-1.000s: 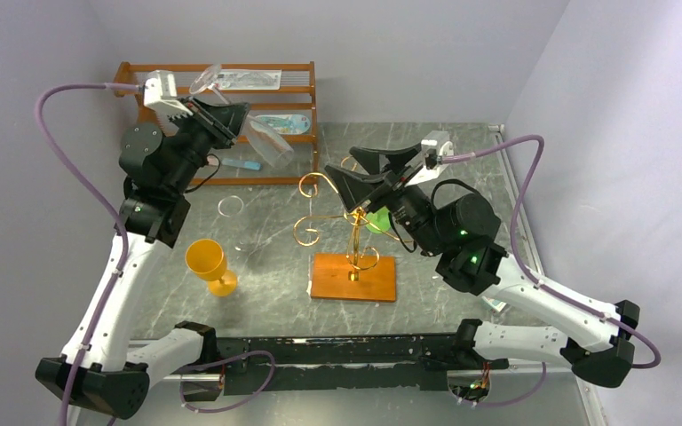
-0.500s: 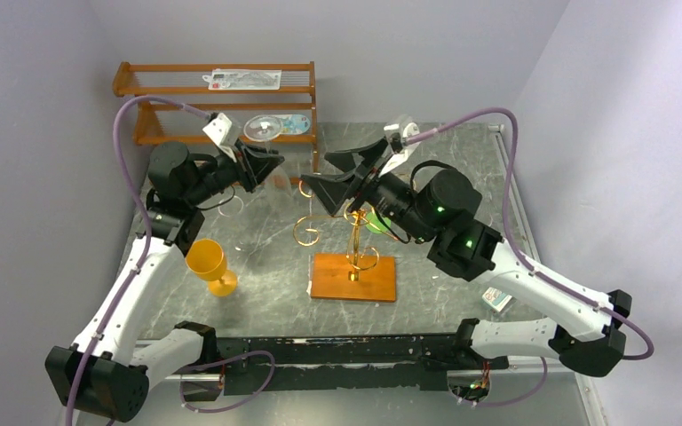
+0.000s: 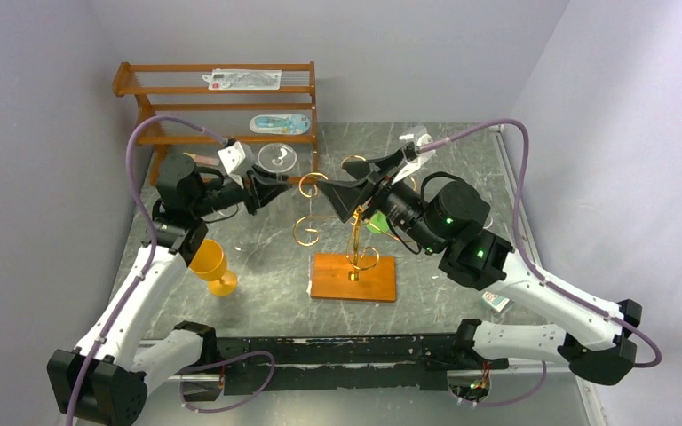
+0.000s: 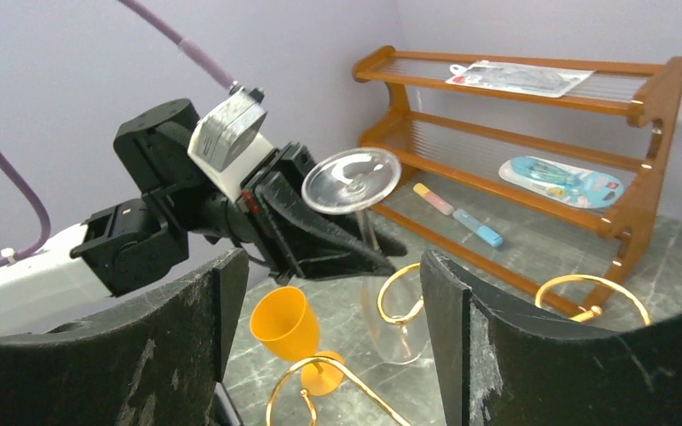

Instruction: Place the wine glass upside down on the wine glass rack

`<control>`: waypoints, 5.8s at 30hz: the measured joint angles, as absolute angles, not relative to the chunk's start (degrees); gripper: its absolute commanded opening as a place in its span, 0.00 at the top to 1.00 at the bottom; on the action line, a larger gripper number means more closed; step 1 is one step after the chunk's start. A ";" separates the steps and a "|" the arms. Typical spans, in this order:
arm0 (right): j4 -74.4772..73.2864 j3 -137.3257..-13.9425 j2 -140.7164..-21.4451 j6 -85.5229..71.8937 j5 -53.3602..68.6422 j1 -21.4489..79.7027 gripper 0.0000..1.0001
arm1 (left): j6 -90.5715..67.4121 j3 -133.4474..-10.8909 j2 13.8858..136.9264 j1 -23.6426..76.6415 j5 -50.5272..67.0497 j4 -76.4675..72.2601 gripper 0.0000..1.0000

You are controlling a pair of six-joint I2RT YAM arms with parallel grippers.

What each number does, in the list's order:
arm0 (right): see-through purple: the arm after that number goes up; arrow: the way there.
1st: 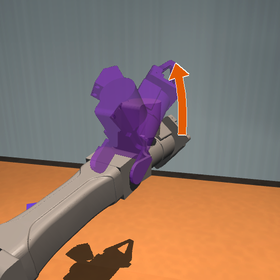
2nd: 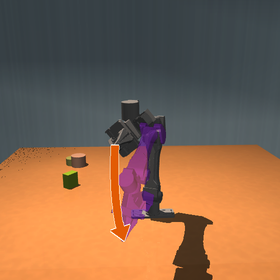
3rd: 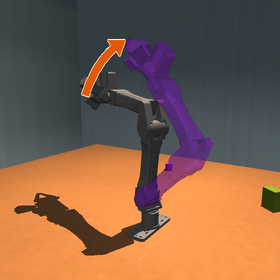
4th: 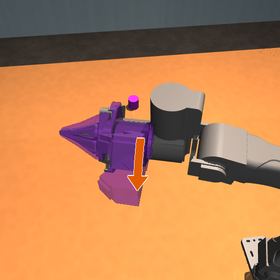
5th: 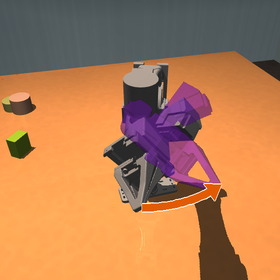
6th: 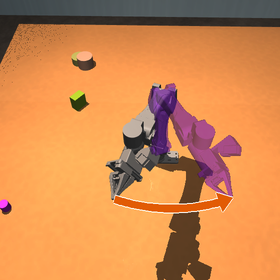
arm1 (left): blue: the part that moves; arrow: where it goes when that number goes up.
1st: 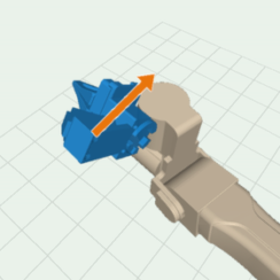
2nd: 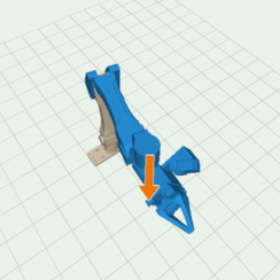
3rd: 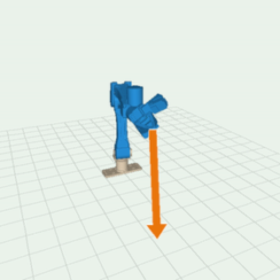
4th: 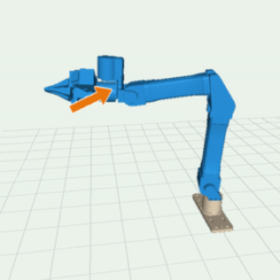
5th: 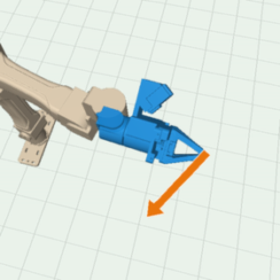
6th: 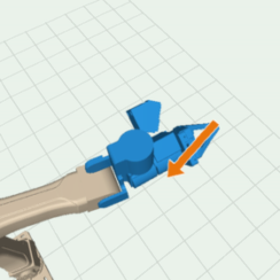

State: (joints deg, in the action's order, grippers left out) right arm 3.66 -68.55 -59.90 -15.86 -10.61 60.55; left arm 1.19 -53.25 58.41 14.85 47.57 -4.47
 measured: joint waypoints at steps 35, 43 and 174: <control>7.49 -59.31 -51.44 -18.65 -13.19 60.55 0.23 | -5.82 -45.71 63.13 21.89 66.92 -14.98 0.95; 8.08 -58.06 -50.83 -19.07 -13.39 60.55 0.23 | -5.08 -48.77 65.21 23.40 68.18 -14.61 0.95; -26.81 -53.47 -38.22 -60.93 -31.86 60.55 0.84 | -34.63 -50.37 37.12 30.35 0.40 14.98 0.04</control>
State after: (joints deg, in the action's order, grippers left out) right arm -26.81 -53.47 -38.22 -60.93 -31.86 60.55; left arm -34.63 -50.37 37.12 30.35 0.40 14.98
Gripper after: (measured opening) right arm 0.299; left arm 0.960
